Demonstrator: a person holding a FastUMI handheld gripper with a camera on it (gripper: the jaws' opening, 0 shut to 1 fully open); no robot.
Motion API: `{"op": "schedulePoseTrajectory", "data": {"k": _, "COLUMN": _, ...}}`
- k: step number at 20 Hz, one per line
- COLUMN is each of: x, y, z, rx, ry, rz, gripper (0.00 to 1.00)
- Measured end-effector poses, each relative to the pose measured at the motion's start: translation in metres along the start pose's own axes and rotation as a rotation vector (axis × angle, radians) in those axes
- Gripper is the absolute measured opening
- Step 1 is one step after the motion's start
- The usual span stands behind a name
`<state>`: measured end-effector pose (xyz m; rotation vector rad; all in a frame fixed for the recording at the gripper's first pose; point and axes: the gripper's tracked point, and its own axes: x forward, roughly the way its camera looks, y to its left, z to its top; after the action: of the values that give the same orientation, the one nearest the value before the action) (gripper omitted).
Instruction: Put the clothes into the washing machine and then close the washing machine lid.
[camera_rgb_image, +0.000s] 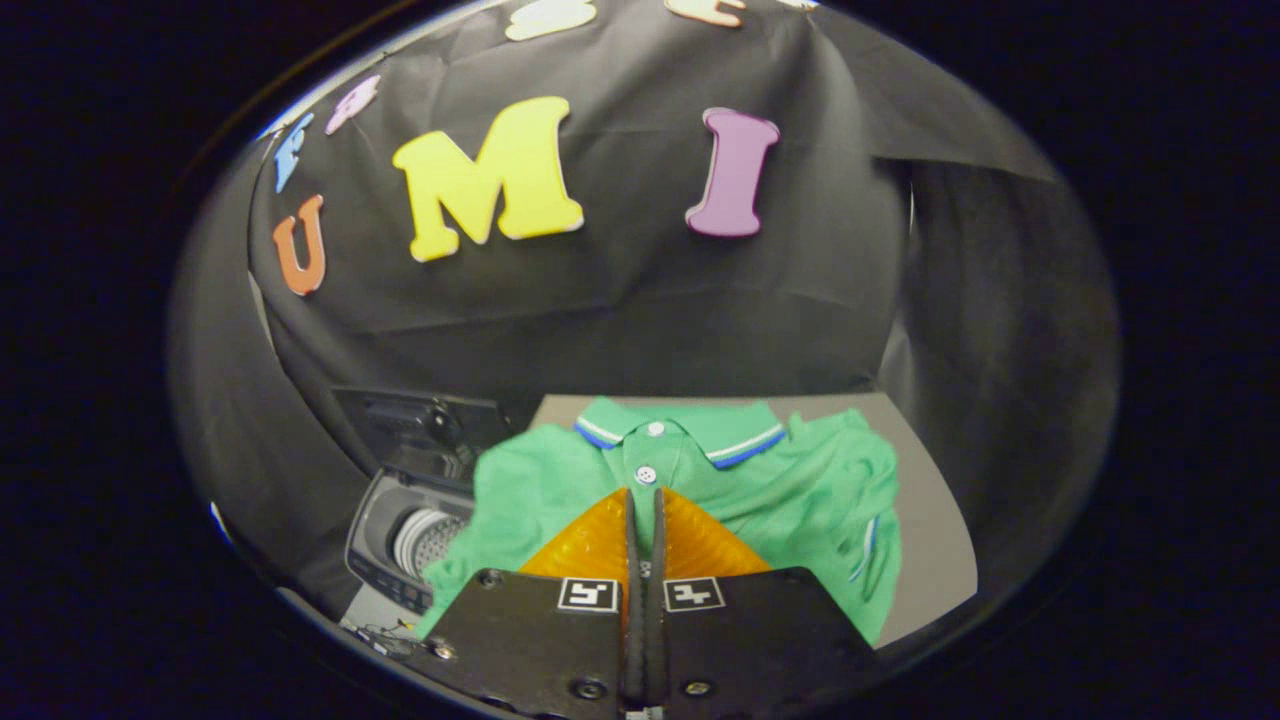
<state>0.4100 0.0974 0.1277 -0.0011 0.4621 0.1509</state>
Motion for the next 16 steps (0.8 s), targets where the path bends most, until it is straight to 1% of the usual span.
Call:
{"op": "schedulePoseTrajectory", "data": {"k": 1, "x": -0.010, "y": 0.013, "z": 0.013, "rx": -0.001, "ry": -0.032, "rz": 0.014, "gripper": 0.04}}
{"op": "schedulePoseTrajectory", "data": {"k": 4, "x": -0.042, "y": 0.055, "z": 0.042, "rx": 0.033, "ry": -0.097, "rz": 0.093, "gripper": 0.04}}
{"op": "schedulePoseTrajectory", "data": {"k": 10, "x": -0.099, "y": 0.137, "z": 0.093, "rx": 0.019, "ry": -0.201, "rz": 0.215, "gripper": 0.04}}
{"op": "schedulePoseTrajectory", "data": {"k": 16, "x": -0.120, "y": 0.231, "z": 0.115, "rx": -0.005, "ry": -0.239, "rz": 0.301, "gripper": 0.04}}
